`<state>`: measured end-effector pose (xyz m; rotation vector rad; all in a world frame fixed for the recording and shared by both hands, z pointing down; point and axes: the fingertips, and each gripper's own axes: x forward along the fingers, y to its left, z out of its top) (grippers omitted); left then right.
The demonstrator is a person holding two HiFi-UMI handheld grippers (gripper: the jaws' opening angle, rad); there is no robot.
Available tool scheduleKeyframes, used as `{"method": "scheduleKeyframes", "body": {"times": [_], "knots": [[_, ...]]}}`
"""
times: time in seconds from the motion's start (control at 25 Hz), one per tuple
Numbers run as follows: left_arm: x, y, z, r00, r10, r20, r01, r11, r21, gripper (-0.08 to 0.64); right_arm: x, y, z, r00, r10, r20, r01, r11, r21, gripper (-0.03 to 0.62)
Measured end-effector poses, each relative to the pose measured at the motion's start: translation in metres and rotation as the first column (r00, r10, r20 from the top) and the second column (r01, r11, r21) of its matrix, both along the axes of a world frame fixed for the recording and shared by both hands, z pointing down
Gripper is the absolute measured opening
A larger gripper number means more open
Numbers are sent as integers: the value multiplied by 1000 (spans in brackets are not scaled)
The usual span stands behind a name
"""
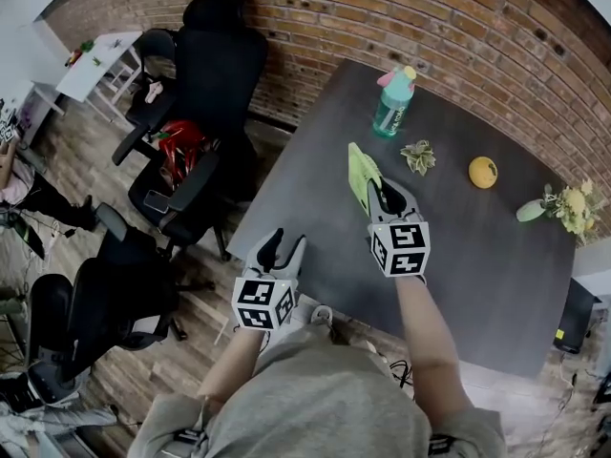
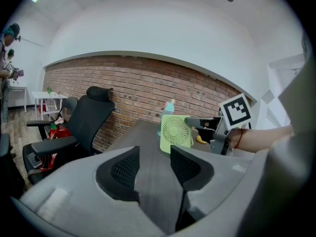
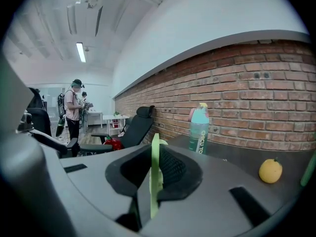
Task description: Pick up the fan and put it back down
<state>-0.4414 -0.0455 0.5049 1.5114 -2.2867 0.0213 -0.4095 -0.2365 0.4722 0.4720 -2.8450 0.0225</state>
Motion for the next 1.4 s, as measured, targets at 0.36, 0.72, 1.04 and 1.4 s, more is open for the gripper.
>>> {"method": "scheduleKeyframes", "body": {"times": [0.36, 0.72, 1.04, 1.4], "knots": [[-16, -9, 7, 1000, 4, -13, -4, 1000, -7, 199, -39, -11, 17, 1000, 1, -18, -1, 1000, -25, 46], [-23, -8, 11, 1000, -6, -24, 6, 1000, -5, 199, -60, -16, 27, 999, 6, -32, -7, 1000, -26, 46], [-27, -4, 14, 1000, -4, -28, 4, 1000, -4, 199, -58, -14, 31, 999, 11, -41, -12, 1000, -24, 46], [-24, -4, 13, 999, 19, -33, -19, 1000, 1, 199, -45, -9, 37, 998, 31, -53, -33, 999, -31, 46]]}}
